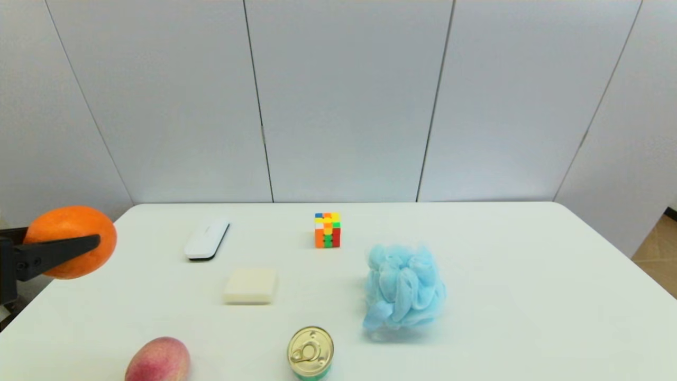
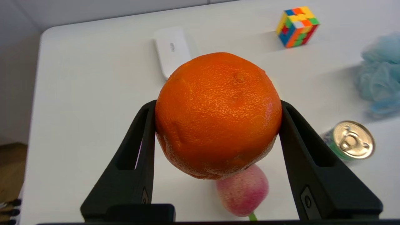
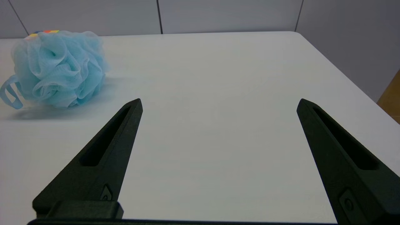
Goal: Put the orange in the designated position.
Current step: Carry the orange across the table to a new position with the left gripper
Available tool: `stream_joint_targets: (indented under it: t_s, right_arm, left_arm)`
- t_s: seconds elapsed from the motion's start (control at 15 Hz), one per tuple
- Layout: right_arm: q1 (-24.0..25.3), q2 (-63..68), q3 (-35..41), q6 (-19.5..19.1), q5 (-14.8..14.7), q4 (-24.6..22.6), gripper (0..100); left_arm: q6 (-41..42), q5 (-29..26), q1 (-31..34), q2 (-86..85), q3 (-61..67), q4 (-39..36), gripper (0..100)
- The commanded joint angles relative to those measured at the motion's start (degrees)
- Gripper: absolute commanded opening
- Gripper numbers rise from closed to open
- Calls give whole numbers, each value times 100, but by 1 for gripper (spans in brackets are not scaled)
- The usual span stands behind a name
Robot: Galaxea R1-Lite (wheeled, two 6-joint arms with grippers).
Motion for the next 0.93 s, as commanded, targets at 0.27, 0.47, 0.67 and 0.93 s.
stream_joint_targets:
  t_s: [0.27,0.47,0.67,0.93]
  right_arm:
    - [2,-1,-1,0,-1,-2,100]
    - [2,-1,-1,0,-1,-2,100]
    - [2,-1,-1,0,-1,-2,100]
    - [2,-1,-1,0,-1,-2,100]
  left_arm:
    - [60,-18,787,810,-95,-850,0]
    - [86,-18,770,1654,-350,-1518,0]
    - [104,-27,700,2708,-842,-2142,0]
    - [359,-27,620,3772,-1562,-2168,0]
